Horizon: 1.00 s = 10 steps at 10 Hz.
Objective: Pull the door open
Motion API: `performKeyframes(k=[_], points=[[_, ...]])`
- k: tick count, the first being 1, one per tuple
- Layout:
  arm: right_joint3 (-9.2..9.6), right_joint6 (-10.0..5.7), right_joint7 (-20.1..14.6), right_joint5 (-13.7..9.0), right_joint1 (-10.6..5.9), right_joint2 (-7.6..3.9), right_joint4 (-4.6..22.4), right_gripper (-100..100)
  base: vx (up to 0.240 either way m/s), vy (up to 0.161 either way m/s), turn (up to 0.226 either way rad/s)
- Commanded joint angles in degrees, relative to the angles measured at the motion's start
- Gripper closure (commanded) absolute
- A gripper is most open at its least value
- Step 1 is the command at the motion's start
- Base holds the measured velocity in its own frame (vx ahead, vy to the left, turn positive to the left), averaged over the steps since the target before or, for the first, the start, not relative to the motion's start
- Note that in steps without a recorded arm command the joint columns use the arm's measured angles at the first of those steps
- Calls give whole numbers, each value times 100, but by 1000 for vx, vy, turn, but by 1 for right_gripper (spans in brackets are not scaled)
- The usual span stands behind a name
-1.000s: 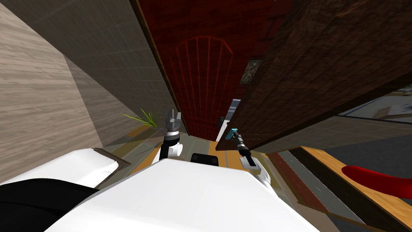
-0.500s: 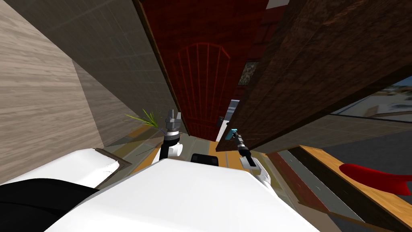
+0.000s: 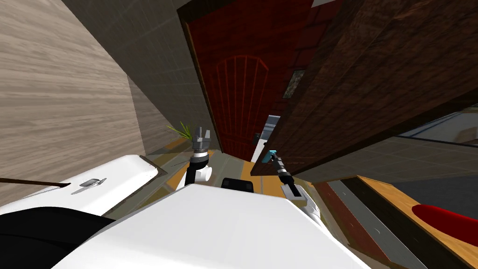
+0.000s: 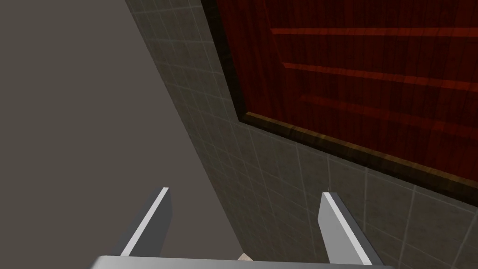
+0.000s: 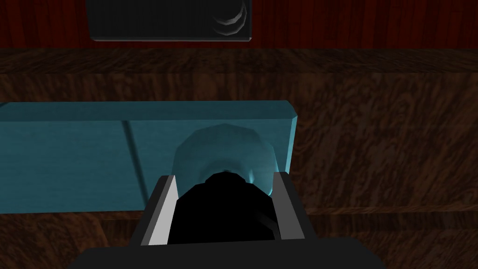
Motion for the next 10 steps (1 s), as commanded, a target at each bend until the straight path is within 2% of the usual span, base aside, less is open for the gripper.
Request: performKeyframes(k=[1,5,6,10], points=[[60,-164,-130,2,110,-149,2,100,-237,-114,201],[186,-537,-400,5,272,-475,52,100,-229,-130,206],[167,-461,-350,4,239,-418,58,100,-114,-55,46],[283,-792,-555,52,271,-650,188,100,-217,-109,163]])
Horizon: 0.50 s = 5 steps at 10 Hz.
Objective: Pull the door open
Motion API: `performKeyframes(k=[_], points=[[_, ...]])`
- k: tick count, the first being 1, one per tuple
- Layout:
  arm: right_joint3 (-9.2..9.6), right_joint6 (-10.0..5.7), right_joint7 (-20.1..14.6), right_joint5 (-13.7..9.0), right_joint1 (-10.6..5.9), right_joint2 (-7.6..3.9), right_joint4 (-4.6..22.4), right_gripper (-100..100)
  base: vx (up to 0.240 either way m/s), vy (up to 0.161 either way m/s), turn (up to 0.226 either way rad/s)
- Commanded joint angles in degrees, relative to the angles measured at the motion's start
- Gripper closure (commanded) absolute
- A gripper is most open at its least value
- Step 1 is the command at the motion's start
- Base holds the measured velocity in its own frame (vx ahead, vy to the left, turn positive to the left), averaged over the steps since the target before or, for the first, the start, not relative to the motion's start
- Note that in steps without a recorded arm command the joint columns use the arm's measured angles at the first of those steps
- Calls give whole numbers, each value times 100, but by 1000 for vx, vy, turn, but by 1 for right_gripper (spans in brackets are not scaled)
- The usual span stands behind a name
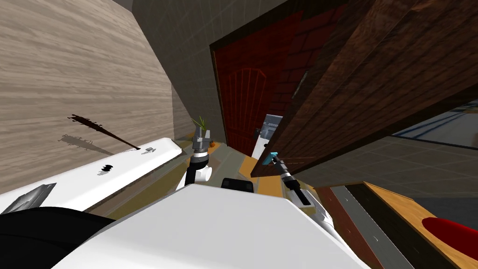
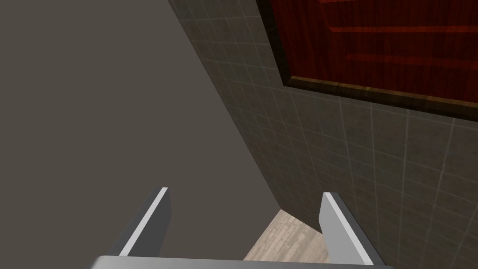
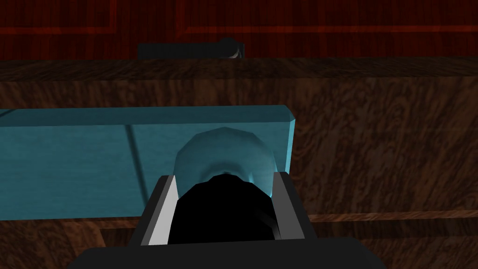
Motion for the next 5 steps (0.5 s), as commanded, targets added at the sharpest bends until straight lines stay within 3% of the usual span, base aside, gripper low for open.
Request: performKeyframes(k=[1,5], points=[[57,-146,-78,25,17,-84,56,100,-249,-140,169],[136,-396,-231,59,31,-266,151,100,-217,-120,121]])
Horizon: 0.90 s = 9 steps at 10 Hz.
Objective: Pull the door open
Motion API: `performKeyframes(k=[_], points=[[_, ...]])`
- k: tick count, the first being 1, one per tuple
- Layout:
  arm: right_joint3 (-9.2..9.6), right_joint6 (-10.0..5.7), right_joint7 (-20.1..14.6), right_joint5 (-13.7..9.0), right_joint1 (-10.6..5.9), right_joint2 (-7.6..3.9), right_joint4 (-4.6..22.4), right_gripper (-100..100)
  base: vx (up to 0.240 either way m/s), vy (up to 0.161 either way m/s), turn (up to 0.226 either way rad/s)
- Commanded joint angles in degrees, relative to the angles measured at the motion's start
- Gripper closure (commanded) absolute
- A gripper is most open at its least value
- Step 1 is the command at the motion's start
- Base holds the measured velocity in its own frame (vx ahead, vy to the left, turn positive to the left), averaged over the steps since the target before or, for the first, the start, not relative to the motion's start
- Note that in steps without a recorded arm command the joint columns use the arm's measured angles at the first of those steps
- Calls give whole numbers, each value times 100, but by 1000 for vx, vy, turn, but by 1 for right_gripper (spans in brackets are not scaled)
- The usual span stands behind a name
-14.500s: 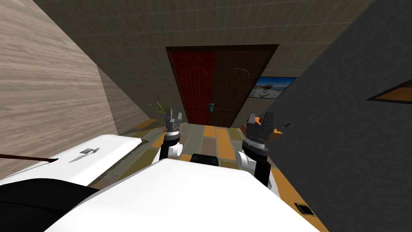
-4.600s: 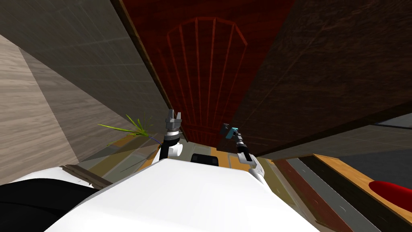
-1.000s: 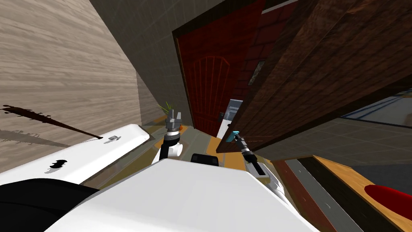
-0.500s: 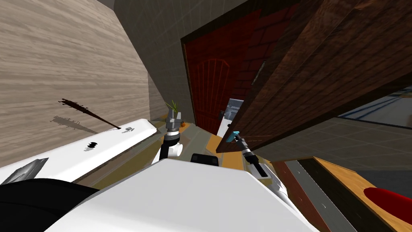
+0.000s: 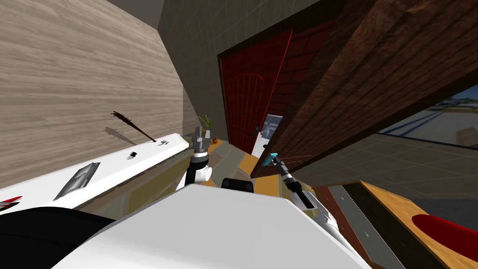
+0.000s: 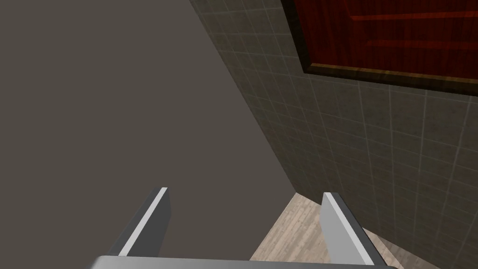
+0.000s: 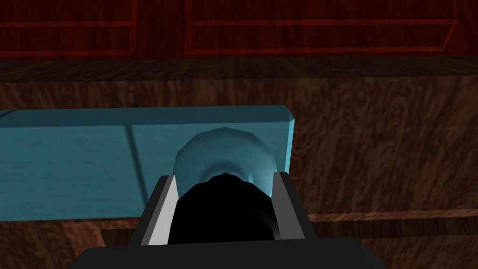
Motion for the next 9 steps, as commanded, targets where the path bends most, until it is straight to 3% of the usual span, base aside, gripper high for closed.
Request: performKeyframes(k=[1,5,9], points=[[0,0,0,0,0,0,0,100,-84,-51,24],[69,-267,-122,28,7,-151,137,100,-180,-90,137],[122,-540,-244,50,0,-313,269,100,-220,-136,147]])
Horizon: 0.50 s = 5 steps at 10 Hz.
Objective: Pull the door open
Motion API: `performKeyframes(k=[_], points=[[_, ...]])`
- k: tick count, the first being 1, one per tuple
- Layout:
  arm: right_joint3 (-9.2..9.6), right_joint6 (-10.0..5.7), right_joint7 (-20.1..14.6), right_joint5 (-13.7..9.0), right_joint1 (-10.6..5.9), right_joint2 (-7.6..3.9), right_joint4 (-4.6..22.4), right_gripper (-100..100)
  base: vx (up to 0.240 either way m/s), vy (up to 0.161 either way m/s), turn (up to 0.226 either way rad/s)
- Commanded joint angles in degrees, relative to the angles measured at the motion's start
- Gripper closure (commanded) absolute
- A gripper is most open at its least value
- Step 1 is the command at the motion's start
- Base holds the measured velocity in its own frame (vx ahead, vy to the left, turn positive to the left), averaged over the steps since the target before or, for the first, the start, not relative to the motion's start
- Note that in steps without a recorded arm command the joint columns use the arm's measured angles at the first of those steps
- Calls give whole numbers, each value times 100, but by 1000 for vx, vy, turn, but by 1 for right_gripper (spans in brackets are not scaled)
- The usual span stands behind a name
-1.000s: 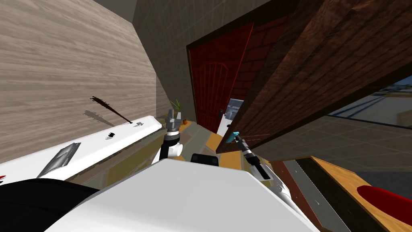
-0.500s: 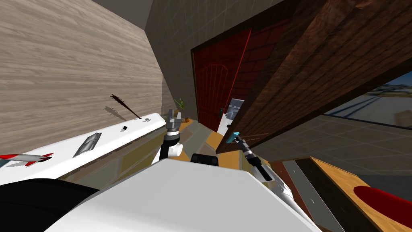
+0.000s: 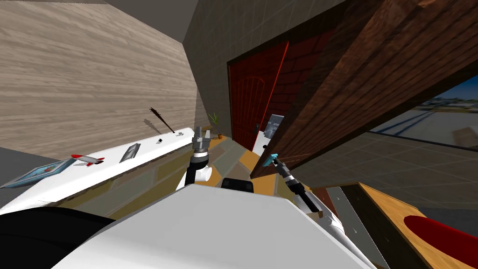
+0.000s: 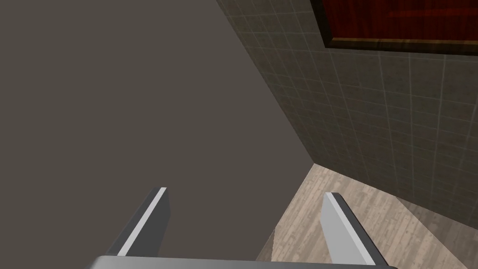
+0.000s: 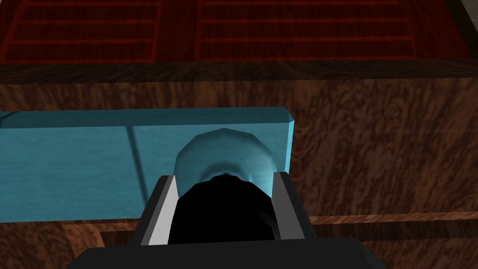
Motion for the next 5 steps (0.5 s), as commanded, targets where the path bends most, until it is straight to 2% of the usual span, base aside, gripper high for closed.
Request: performKeyframes(k=[1,2,3,4,5], points=[[1,-107,-48,1,12,-67,50,100,-203,-105,96],[13,-166,-74,6,11,-102,78,100,-194,-106,87],[27,-110,-48,14,8,-66,62,100,-91,-49,18],[48,-198,-83,30,12,-106,121,100,-143,-44,115],[51,-226,-93,33,9,-118,138,100,-181,-109,148]])
